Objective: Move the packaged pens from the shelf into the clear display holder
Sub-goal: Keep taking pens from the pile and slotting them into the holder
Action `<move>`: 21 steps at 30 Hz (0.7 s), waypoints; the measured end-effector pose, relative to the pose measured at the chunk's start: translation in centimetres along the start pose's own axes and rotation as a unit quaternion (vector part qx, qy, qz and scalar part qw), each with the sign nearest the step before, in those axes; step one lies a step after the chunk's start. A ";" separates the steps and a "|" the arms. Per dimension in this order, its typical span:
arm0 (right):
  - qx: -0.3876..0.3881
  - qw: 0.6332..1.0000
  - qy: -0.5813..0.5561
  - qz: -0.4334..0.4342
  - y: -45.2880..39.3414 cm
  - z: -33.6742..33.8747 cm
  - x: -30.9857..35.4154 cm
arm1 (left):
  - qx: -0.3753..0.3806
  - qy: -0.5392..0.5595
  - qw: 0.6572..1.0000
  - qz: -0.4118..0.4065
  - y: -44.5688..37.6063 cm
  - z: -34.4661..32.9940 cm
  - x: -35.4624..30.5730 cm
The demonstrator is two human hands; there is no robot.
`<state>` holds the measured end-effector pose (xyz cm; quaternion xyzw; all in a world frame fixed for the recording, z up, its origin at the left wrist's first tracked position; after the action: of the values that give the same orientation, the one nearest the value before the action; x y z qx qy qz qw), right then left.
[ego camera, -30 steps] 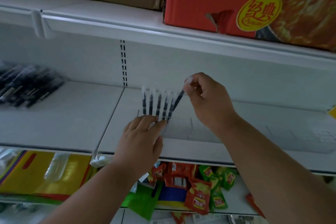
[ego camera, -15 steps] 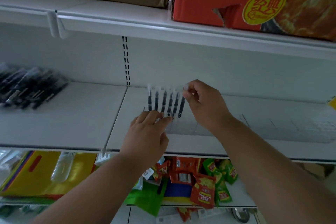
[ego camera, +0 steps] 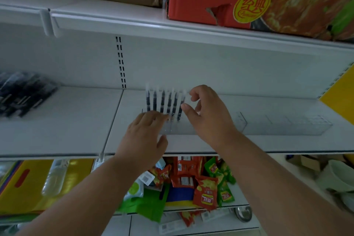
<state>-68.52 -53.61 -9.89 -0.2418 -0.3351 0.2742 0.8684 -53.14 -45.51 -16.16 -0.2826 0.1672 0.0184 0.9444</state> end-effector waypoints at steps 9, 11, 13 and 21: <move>0.040 0.988 -0.093 0.114 1.6 -1.5 5.3 | -0.059 -0.083 0.989 0.106 6.5 4.4 1.5; 0.063 0.985 -0.106 0.118 2.4 -2.3 7.0 | -0.059 -0.103 0.984 0.134 8.3 5.5 2.3; 0.093 0.981 -0.117 0.125 3.1 -3.1 9.0 | -0.066 -0.120 0.976 0.168 10.1 7.0 3.4; 0.129 0.977 -0.095 0.141 5.1 -5.9 17.9 | -0.088 -0.140 0.964 0.209 15.9 13.4 9.7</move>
<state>-54.66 -39.84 -8.80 -0.1459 -0.3407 0.4567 0.8087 -41.96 -25.50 -17.17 -0.3185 0.0865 0.2690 0.9048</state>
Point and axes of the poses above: each hand's wrist, its own y-axis away from the middle knuckle, its own z-axis out of the back of the hand, x = y × z, the point moved 4 cm from there along -y, towards the middle knuckle, and after that the axes turned 10 degrees about -x, right-handed, at the moved point
